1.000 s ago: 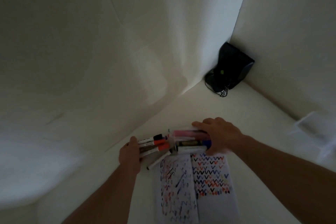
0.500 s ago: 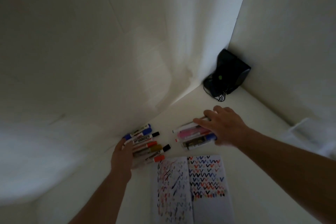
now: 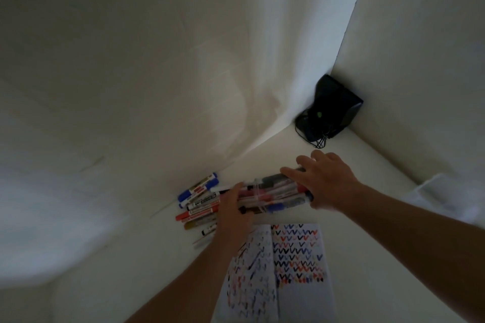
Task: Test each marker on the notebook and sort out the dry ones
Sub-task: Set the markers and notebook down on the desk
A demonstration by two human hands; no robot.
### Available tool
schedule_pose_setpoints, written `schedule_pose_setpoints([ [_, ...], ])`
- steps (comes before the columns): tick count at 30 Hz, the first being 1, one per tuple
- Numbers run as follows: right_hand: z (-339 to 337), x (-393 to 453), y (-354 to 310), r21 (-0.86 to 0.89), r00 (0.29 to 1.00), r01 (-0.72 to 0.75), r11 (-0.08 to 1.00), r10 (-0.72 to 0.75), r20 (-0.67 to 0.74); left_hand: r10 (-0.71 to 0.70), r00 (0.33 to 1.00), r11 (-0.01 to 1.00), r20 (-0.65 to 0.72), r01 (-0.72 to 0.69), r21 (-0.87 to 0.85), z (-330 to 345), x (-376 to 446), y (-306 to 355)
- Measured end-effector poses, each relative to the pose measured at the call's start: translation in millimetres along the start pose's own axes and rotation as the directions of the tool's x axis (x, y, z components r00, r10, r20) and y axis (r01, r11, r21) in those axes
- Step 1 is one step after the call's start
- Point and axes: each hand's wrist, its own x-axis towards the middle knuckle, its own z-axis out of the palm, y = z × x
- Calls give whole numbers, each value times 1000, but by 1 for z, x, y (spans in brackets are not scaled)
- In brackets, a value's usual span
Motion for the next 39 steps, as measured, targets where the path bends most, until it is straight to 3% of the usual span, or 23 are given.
schedule_pose_setpoints([
  [3, 1, -8, 4, -11, 1000, -24, 1000, 24, 14, 51, 992, 926, 116, -90, 367, -6, 10, -8],
  [5, 2, -15, 9, -15, 999, -38, 999, 38, 21, 95, 977, 792, 192, -191, 580, -6, 13, -11],
  [7, 1, -21, 13, -36, 998, -54, 998, 55, 34, 135, 962, 652, 236, -266, 710, -3, 16, -9],
  [9, -1, -24, 15, -62, 997, -62, 996, 65, 50, 166, 952, 575, 259, -307, 759, 6, 22, -6],
  [12, -4, -27, 13, -89, 996, -58, 994, 64, 67, 225, 932, 521, 285, -362, 773, 23, 26, 0],
  [22, 5, -52, 16, -27, 986, -142, 990, 144, 80, 230, 903, 524, 362, -428, 736, 63, 28, 23],
  [26, 10, -61, 22, 32, 980, -181, 983, 178, 88, 325, 883, 555, 340, -469, 687, 76, 29, 24],
  [31, 21, -67, 25, 240, 947, -314, 918, 287, 141, 503, 823, 580, 263, -547, 604, 91, 34, 18],
  [39, 19, -84, 44, 191, 936, -339, 921, 311, 164, 527, 754, 434, 391, -635, 639, 96, 45, 28],
])
